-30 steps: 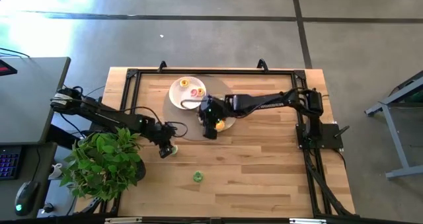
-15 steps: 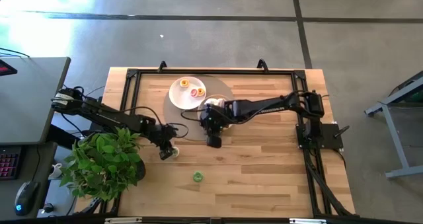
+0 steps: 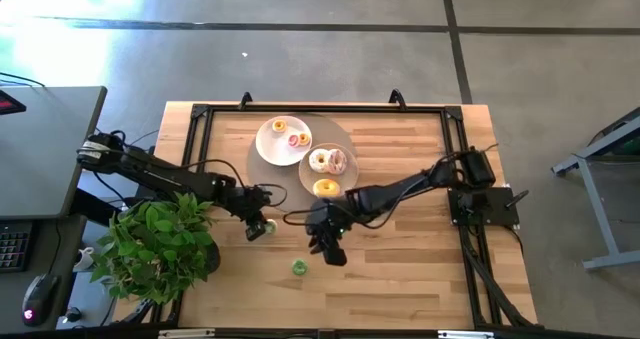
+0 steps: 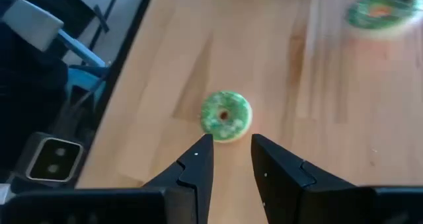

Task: Pick & Place donuts
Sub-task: Put the top small green doughnut on the white plate, then put the small green doughnut on the white plate

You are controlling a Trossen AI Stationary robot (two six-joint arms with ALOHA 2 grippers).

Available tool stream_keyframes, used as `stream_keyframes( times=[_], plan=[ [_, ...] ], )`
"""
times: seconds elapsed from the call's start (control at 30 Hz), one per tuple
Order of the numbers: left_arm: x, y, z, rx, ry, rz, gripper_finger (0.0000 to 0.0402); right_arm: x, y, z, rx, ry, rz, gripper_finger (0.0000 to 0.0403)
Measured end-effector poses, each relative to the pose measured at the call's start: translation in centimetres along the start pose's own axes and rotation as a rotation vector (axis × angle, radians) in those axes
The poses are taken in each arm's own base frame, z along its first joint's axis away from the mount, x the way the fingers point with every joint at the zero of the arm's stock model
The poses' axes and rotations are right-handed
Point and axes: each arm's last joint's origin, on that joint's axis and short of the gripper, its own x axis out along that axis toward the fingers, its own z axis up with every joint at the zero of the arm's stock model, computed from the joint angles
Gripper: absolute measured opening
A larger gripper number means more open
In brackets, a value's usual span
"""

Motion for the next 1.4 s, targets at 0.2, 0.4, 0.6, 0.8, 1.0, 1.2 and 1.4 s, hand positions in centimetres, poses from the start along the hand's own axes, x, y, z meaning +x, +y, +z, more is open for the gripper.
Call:
stream_keyframes(
  times=[0.2,0.4,0.6,0.8,1.0,1.2,1.4],
  plan=[
    [-2.3,-1.3,1.8,0.047,-0.06,0.076,0.0001,0.6,1.1,-0.3,-0.038,-0.021,-0.122,0.0099],
    [-4.9,-1.2,4.4,0.023,-0.143,0.305,0.0,0.8,1.6,-0.1,-0.033,-0.061,-0.161,0.0099],
    [-6.7,1.7,7.7,-0.026,-0.24,0.437,0.0,0.8,2.0,0.3,-0.004,-0.105,-0.112,0.0098],
    [-7.3,6.9,9.8,-0.102,-0.26,0.611,0.0,1.2,2.9,0.1,-0.035,-0.126,-0.183,0.0098],
    [-6.4,10.3,11.5,-0.099,-0.245,0.614,0.0004,1.7,3.6,-0.3,-0.038,-0.142,-0.248,0.0098],
    [-3.8,12.5,12.3,-0.023,-0.169,0.602,0.0021,3.6,3.9,-1.6,-0.003,-0.103,-0.234,0.0098],
    [-2.1,13.1,12.5,0.054,-0.113,0.616,0.0059,3.9,4.0,-1.7,-0.007,-0.114,-0.24,0.0098]
  ],
)
